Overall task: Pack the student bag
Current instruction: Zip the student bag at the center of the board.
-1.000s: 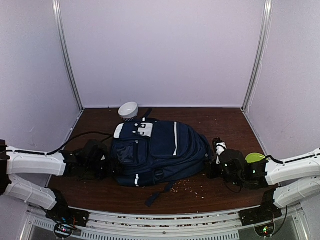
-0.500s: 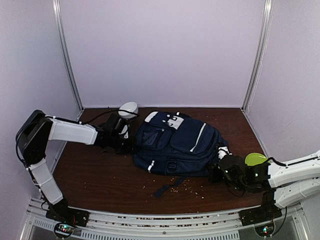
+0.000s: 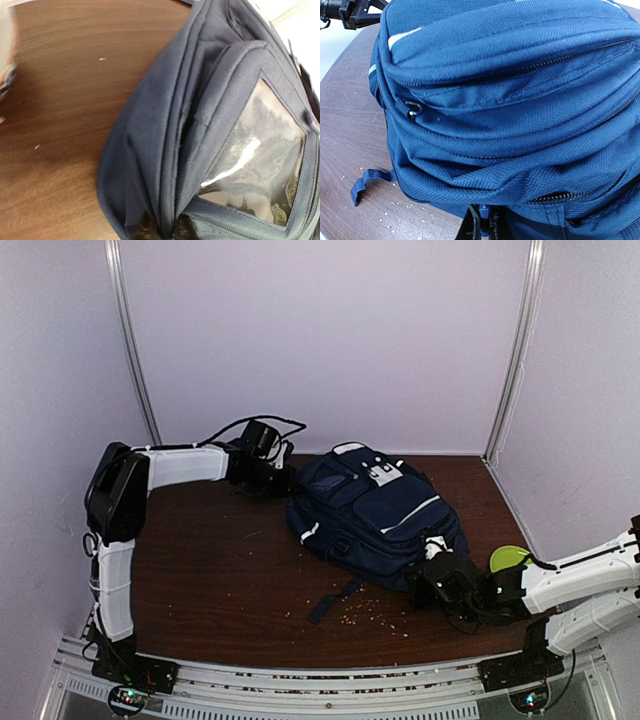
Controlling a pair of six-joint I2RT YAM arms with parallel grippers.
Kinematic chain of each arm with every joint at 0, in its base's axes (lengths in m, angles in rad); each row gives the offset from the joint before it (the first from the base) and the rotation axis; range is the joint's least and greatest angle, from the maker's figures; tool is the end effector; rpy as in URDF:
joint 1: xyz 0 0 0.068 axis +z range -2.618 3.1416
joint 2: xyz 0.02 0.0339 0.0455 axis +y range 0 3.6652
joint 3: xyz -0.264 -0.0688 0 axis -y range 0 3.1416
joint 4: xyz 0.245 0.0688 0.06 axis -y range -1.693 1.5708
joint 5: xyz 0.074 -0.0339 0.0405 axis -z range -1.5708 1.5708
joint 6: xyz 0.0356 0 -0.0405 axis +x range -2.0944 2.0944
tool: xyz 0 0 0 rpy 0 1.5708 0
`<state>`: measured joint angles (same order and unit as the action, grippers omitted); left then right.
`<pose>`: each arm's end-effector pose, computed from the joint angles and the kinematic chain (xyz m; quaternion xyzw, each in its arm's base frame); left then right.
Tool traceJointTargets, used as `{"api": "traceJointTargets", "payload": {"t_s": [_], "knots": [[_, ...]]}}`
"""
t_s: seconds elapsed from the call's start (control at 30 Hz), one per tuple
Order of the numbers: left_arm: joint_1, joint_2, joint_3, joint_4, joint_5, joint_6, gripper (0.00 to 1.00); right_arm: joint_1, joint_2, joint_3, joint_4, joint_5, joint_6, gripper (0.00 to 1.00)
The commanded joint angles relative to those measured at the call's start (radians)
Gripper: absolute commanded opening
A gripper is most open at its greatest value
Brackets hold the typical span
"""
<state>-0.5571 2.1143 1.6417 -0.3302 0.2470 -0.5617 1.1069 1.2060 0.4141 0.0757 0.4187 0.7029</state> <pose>0.4006 -0.2598 0.2033 0.0440 0.9202 -0.2941 0.2545 0.1118 0.1912 0.1580 -0.0942 0.8894 0.2019 0.3991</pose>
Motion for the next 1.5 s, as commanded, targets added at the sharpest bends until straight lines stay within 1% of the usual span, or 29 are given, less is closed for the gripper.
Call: {"api": "traceJointTargets", "payload": {"t_s": [0.0, 0.03, 0.07, 0.13, 0.23, 0.33, 0.4, 0.47, 0.53, 0.6, 0.7, 0.87, 1.03, 1.1, 1.2, 1.3, 1.4, 1.47], "knots": [[-0.010, -0.223, -0.150, 0.179, -0.141, -0.158, 0.49, 0.012, 0.023, 0.047, 0.072, -0.035, -0.027, 0.00], [-0.023, -0.278, -0.206, 0.192, -0.170, -0.183, 0.65, 0.011, 0.025, 0.048, 0.078, -0.037, -0.033, 0.00], [-0.040, -0.325, -0.261, 0.195, -0.200, -0.202, 0.77, 0.012, 0.026, 0.049, 0.082, -0.041, -0.036, 0.00], [-0.079, -0.402, -0.345, 0.181, -0.243, -0.252, 0.97, 0.013, 0.030, 0.051, 0.088, -0.045, -0.045, 0.00], [-0.166, -0.500, -0.467, 0.190, -0.297, -0.362, 0.98, 0.013, 0.035, 0.048, 0.101, -0.046, -0.052, 0.00], [-0.291, -0.549, -0.561, 0.264, -0.327, -0.481, 0.98, 0.013, 0.039, 0.044, 0.115, -0.048, -0.052, 0.00], [-0.353, -0.533, -0.563, 0.312, -0.316, -0.578, 0.98, 0.013, 0.044, 0.045, 0.122, -0.048, -0.054, 0.00], [-0.398, -0.483, -0.534, 0.337, -0.278, -0.653, 0.97, 0.013, 0.048, 0.046, 0.125, -0.047, -0.056, 0.00], [-0.437, -0.426, -0.495, 0.336, -0.243, -0.727, 0.94, 0.013, 0.052, 0.048, 0.128, -0.050, -0.061, 0.00], [-0.465, -0.387, -0.480, 0.365, -0.240, -0.777, 0.92, 0.013, 0.058, 0.047, 0.135, -0.055, -0.067, 0.00], [-0.478, -0.347, -0.473, 0.411, -0.220, -0.818, 0.92, 0.014, 0.068, 0.052, 0.135, -0.072, -0.070, 0.00], [-0.485, -0.296, -0.459, 0.438, -0.163, -0.844, 0.91, 0.014, 0.060, 0.046, 0.137, -0.091, -0.072, 0.00], [-0.513, -0.274, -0.464, 0.430, -0.132, -0.861, 0.80, 0.018, 0.049, 0.048, 0.133, -0.096, -0.079, 0.00], [-0.526, -0.282, -0.492, 0.432, -0.128, -0.882, 0.77, 0.019, 0.046, 0.049, 0.129, -0.096, -0.080, 0.00], [-0.536, -0.294, -0.542, 0.460, -0.121, -0.902, 0.77, 0.019, 0.044, 0.050, 0.128, -0.094, -0.082, 0.00], [-0.542, -0.274, -0.561, 0.478, -0.100, -0.915, 0.77, 0.021, 0.048, 0.050, 0.133, -0.095, -0.081, 0.00], [-0.544, -0.237, -0.558, 0.510, -0.079, -0.935, 0.82, 0.024, 0.054, 0.055, 0.138, -0.099, -0.081, 0.00], [-0.543, -0.225, -0.548, 0.516, -0.088, -0.932, 0.85, 0.026, 0.059, 0.059, 0.137, -0.100, -0.081, 0.00]]}}
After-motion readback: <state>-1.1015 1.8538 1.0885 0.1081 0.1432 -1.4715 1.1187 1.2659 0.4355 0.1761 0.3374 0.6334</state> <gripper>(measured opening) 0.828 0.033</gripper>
